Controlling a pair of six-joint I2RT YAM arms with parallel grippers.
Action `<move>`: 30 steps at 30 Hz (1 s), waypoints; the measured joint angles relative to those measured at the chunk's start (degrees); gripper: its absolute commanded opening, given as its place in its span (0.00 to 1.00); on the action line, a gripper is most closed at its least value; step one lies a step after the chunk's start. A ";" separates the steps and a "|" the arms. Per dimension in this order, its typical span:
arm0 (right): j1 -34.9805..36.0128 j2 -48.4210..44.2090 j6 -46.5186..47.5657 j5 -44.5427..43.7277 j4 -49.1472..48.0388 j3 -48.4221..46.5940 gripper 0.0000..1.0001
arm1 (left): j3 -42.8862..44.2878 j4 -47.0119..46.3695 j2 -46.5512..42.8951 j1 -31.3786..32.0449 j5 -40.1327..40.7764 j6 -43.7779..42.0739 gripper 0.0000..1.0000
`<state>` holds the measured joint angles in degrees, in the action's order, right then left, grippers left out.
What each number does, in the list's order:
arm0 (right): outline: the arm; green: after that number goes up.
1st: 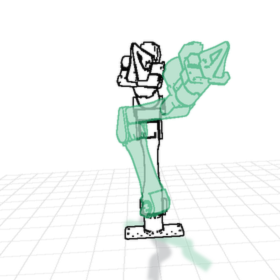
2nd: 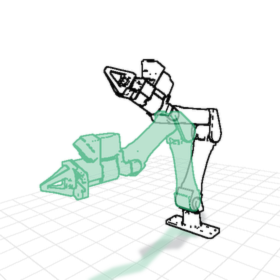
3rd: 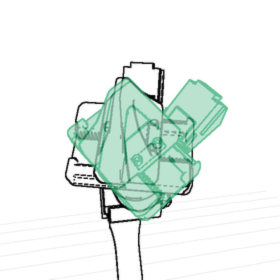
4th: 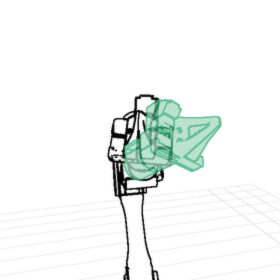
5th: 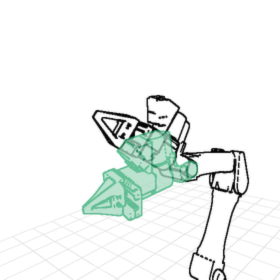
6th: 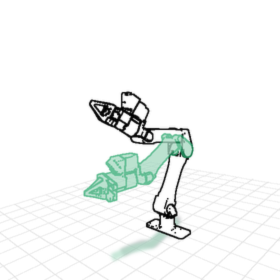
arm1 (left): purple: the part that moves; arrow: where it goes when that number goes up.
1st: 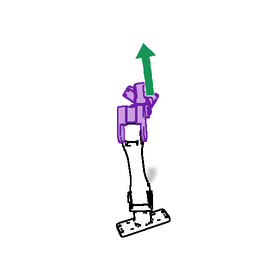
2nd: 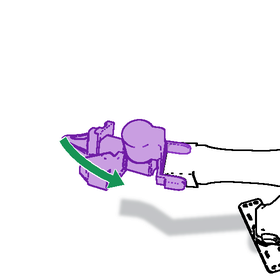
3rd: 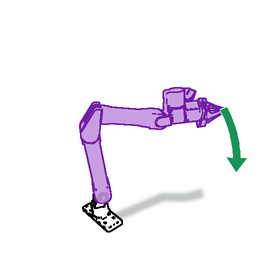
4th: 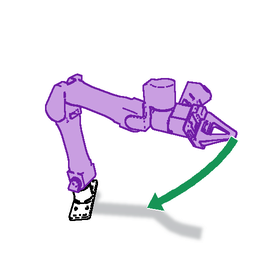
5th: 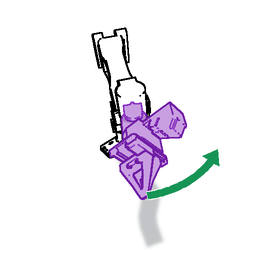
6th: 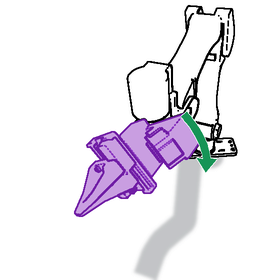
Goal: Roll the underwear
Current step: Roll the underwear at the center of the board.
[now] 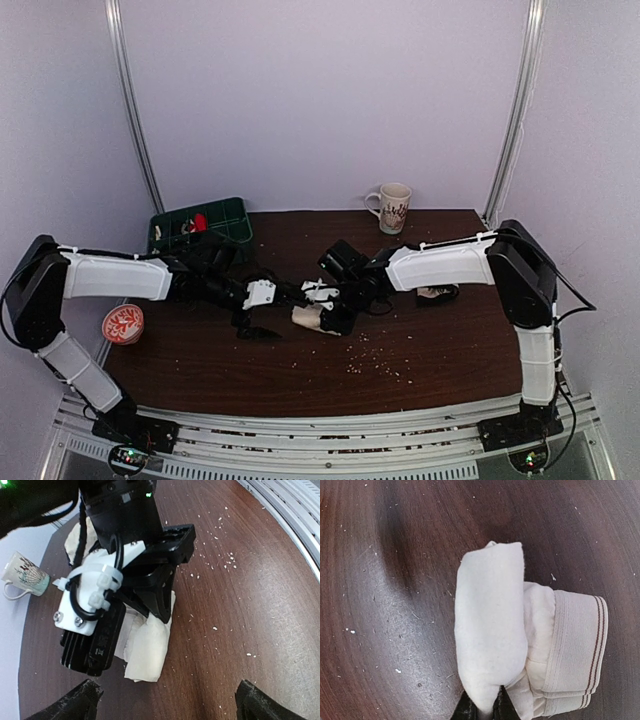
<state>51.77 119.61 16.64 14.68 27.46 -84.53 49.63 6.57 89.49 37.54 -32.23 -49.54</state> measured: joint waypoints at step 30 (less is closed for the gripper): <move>-2.05 0.76 -1.68 5.86 0.68 -0.48 0.09 | -10.29 -33.81 -3.89 -3.37 12.59 19.39 0.98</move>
<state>49.71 120.38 14.96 20.53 28.14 -85.01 39.33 -27.24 85.60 34.17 -19.64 -30.15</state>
